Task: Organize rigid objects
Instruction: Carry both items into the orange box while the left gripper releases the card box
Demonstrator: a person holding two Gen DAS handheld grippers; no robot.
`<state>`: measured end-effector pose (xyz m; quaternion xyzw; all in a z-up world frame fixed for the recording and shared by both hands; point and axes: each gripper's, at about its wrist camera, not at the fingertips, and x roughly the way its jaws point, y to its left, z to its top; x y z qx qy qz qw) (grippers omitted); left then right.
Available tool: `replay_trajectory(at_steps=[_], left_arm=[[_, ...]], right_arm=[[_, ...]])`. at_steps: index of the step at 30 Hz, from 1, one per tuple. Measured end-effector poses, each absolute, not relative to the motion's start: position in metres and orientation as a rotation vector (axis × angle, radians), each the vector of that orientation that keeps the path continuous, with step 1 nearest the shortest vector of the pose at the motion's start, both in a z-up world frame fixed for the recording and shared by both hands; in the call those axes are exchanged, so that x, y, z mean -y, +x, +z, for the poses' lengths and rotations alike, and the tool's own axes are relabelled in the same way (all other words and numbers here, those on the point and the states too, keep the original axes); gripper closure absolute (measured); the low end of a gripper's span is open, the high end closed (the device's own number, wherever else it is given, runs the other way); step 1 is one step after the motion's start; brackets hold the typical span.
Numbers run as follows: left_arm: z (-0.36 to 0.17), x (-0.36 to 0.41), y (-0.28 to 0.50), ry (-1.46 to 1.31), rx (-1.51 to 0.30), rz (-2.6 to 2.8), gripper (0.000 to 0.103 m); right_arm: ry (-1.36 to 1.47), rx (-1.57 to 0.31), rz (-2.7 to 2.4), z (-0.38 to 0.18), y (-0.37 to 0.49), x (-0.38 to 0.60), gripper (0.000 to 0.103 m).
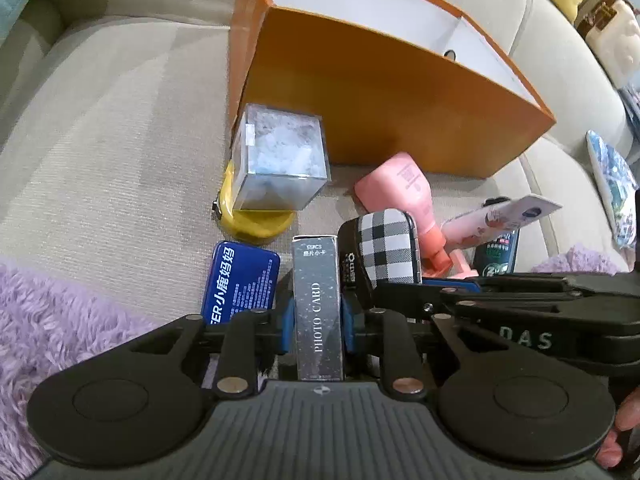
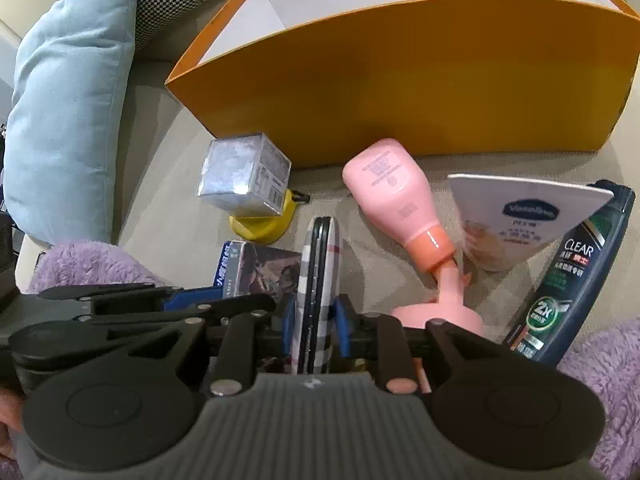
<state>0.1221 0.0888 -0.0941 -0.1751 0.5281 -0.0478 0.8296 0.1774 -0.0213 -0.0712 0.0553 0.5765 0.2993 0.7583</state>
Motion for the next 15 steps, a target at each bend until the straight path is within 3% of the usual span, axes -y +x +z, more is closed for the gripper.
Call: replay_trajectory(at_steps=[7, 15], left_arm=[[-0.063, -0.105, 0.110, -0.474, -1.018, -0.088, 0.078], [0.031, -0.128, 0.144, -0.465, -0.849, -0.158, 0.078]], right_arm=[[0.112, -1.197, 0.684, -0.037, 0.185, 0.029, 0.084], [0.092, -1.045, 0.756, 0.047, 0.224, 0.045, 0.084]])
